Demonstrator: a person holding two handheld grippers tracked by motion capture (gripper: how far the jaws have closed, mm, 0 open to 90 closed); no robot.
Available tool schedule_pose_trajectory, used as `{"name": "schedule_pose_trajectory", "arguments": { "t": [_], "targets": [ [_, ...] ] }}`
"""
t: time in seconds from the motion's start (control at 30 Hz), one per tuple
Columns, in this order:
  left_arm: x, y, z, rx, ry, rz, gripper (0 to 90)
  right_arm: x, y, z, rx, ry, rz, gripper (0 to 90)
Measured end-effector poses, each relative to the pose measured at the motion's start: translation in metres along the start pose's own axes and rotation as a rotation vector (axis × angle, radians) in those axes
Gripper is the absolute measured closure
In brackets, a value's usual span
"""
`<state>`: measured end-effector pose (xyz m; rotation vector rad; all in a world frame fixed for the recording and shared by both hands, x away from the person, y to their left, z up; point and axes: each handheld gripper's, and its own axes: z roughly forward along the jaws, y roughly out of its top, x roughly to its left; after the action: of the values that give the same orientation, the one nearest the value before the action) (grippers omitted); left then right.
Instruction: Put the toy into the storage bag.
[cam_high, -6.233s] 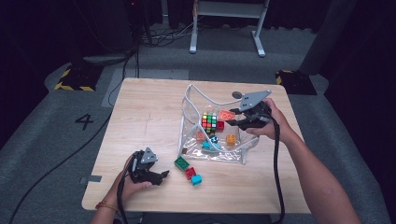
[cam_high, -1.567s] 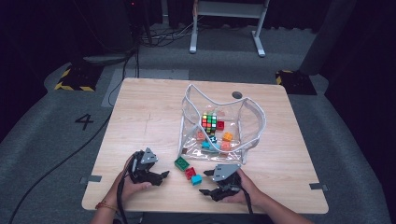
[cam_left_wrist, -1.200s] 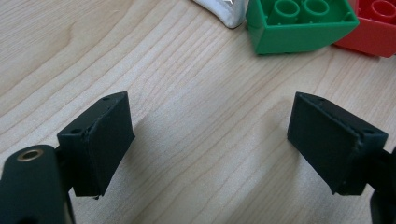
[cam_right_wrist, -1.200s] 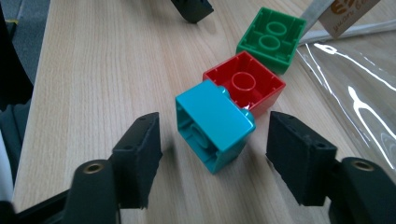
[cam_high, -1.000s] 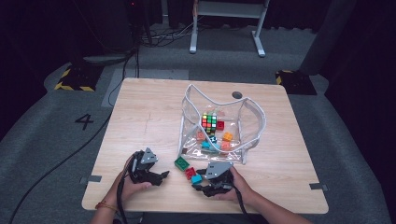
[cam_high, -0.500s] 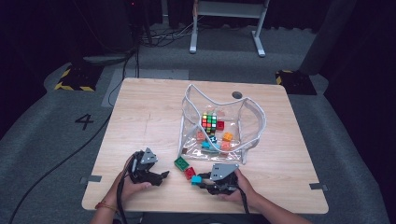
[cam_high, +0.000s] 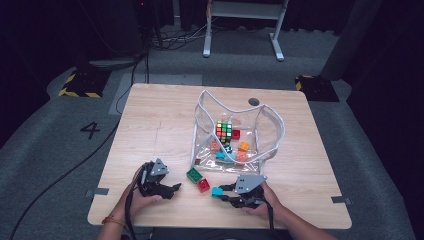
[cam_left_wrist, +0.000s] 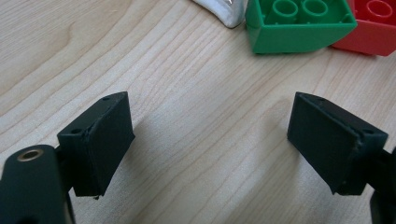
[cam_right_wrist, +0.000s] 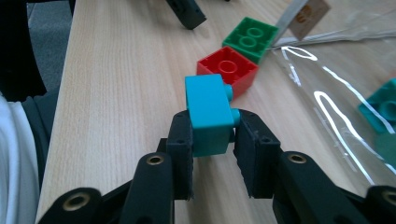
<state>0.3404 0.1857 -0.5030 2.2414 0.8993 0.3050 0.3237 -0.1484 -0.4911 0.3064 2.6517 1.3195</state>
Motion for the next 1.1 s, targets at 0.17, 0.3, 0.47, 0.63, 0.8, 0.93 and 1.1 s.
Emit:
{"name": "schedule_pose_trajectory", "arguments": {
  "t": [0.17, 0.3, 0.47, 0.63, 0.8, 0.93, 1.1],
  "targets": [
    [0.000, 0.000, 0.000, 0.000, 0.000, 0.002, 14.4, -0.010, -0.005, -0.017, -0.025, -0.031, -0.017, 68.3],
    [0.000, 0.000, 0.000, 0.000, 0.000, 0.001, 14.4, -0.018, -0.009, -0.032, -0.032, -0.060, 0.005, 68.3],
    [0.000, 0.000, 0.000, 0.000, -0.001, 0.002, 14.4, -0.025, -0.019, -0.050, -0.021, -0.091, 0.027, 68.3],
    [0.000, 0.000, 0.000, 0.000, 0.000, 0.000, 14.4, -0.032, -0.034, -0.068, -0.012, -0.129, 0.054, 68.3],
    [0.000, 0.000, 0.000, 0.000, -0.001, 0.001, 14.4, -0.040, -0.048, -0.088, 0.000, -0.183, 0.092, 68.3],
    [0.000, 0.000, 0.000, 0.000, -0.001, 0.001, 14.4, -0.048, -0.056, -0.103, -0.004, -0.213, 0.122, 68.3],
    [0.000, 0.000, 0.000, 0.000, -0.001, 0.000, 14.4, -0.054, -0.068, -0.115, 0.010, -0.242, 0.168, 68.3]
  ]
}}
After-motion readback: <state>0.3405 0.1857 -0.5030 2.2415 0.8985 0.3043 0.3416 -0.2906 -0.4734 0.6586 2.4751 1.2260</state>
